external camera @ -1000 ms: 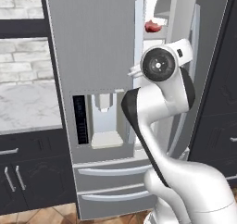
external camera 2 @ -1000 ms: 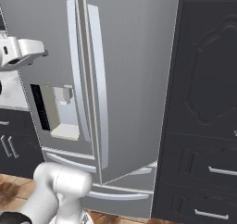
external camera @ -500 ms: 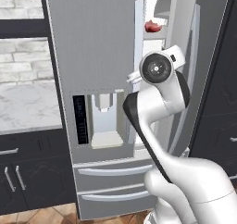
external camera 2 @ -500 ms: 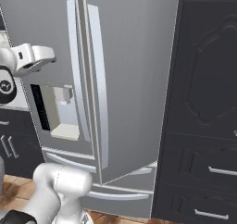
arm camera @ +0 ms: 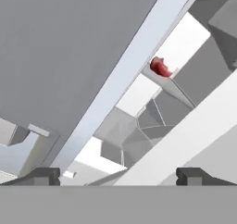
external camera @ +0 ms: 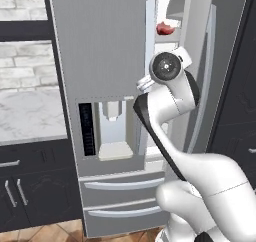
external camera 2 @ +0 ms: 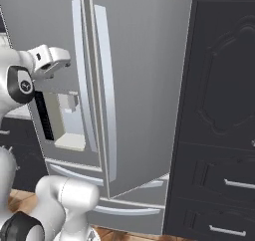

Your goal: Gather the squash and lime from the fridge and place them on a tray on the dining counter. Then gather the fish and steak from the fridge and place them on the other tray.

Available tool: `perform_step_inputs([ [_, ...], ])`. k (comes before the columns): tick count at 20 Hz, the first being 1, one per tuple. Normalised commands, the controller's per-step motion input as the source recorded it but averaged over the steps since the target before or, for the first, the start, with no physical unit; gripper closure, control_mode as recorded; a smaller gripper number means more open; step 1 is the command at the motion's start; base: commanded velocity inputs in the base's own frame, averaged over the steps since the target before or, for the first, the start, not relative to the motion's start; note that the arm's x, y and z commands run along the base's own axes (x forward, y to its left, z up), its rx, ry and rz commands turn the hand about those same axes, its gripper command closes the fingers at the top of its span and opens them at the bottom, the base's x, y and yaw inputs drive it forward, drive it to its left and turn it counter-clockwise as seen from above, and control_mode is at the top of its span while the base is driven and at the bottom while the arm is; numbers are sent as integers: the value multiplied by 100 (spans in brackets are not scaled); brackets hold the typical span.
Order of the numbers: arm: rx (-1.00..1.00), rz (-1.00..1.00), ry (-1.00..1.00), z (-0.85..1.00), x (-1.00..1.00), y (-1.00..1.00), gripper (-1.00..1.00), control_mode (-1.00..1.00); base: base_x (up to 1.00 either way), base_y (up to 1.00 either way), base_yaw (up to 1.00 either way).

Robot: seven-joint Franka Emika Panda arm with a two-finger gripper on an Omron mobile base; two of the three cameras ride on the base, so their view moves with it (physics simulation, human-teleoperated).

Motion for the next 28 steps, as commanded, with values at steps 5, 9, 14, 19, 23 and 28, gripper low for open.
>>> perform_step_inputs([
  [5,-13,2,5,-13,24,0,-100,-100,0,0,0],
  [9,-8,3,2,-18,24,-14,-100,-100,0,0,0],
  [14,-5,4,0,-7,12,-27,-100,-100,0,0,0],
  [19,-2,3,3,-8,14,-33,-100,-100,0,0,0],
  [23,-2,0,7,-6,15,-28,-100,-100,0,0,0],
  [28,-4,0,1,0,-2,-36,-100,-100,0,0,0],
])
